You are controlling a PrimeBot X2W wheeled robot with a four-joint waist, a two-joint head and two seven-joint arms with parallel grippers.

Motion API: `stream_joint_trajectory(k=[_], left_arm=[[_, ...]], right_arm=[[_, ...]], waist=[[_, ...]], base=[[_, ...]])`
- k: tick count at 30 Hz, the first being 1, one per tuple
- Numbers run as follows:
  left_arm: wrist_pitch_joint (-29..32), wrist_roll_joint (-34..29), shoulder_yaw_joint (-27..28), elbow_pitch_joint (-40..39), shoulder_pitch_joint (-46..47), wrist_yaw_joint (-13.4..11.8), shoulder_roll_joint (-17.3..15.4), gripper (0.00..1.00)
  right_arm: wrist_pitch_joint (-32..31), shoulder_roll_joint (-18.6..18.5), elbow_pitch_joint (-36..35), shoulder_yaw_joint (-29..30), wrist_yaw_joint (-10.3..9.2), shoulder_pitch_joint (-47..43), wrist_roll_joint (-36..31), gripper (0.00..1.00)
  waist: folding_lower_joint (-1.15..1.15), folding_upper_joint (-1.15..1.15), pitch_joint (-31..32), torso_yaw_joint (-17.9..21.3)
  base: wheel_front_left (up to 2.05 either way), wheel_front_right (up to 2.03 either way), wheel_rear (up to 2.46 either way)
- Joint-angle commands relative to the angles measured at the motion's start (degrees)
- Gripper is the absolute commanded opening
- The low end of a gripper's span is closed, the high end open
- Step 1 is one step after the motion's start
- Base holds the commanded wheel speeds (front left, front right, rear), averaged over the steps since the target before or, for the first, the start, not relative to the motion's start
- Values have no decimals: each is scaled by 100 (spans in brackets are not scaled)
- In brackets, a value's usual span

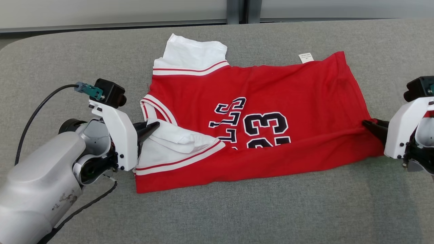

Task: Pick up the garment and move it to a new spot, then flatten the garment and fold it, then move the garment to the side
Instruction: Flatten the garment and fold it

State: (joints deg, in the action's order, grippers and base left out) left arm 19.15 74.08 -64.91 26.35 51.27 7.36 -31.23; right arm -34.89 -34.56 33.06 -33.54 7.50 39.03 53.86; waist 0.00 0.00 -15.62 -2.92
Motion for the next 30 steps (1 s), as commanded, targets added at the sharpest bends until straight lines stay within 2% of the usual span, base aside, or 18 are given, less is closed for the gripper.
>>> stream_joint_trajectory(k=[1,5,9,14,15,19,20,22,25,28,30], left_arm=[[-86,-66,5,125,87,18,-5,100],[-431,-149,74,541,129,-1,117,100],[-1033,-182,289,968,123,-209,325,100],[-2314,-128,756,1271,-52,-333,593,100],[-2852,-104,944,1317,-170,-364,664,100],[-3387,-286,1286,1209,-475,-507,807,100],[-3421,-397,1385,1140,-587,-550,818,100],[-3434,-727,1960,834,-805,-676,861,100],[-3421,-1504,2758,288,-1569,-821,1099,100],[-3428,-2239,3528,-139,-2218,-919,1360,100],[-3426,-2734,3943,-370,-2696,-942,1644,100]], right_arm=[[123,39,19,-5,0,89,-27,100],[581,78,167,-24,-1,114,-174,100],[1233,161,205,11,-1,36,-229,100],[2599,298,118,90,-1,-173,-399,100],[3216,353,17,89,-1,-317,-511,100],[4395,449,-93,117,-1,-675,-832,100],[4628,502,-90,168,-1,-773,-906,100],[4891,591,-88,341,-1,-926,-1109,100],[5008,788,-178,689,-1,-1207,-1670,100],[5012,1106,-665,1391,-1,-1581,-2277,100],[5011,1363,-1012,1787,-2,-1931,-2655,100]], waist=[[0,0,14,2],[0,0,115,3],[0,0,289,-10],[0,0,558,-21],[0,0,665,-32],[0,0,872,-76],[0,0,915,-83],[0,0,967,-101],[0,0,1017,-150],[0,0,1055,-170],[0,0,1083,-176]], base=[[0,0,0],[0,0,0],[0,0,0],[0,0,0],[0,0,0],[0,0,0],[0,0,0],[0,0,0],[0,0,0],[0,0,0],[0,0,0]])
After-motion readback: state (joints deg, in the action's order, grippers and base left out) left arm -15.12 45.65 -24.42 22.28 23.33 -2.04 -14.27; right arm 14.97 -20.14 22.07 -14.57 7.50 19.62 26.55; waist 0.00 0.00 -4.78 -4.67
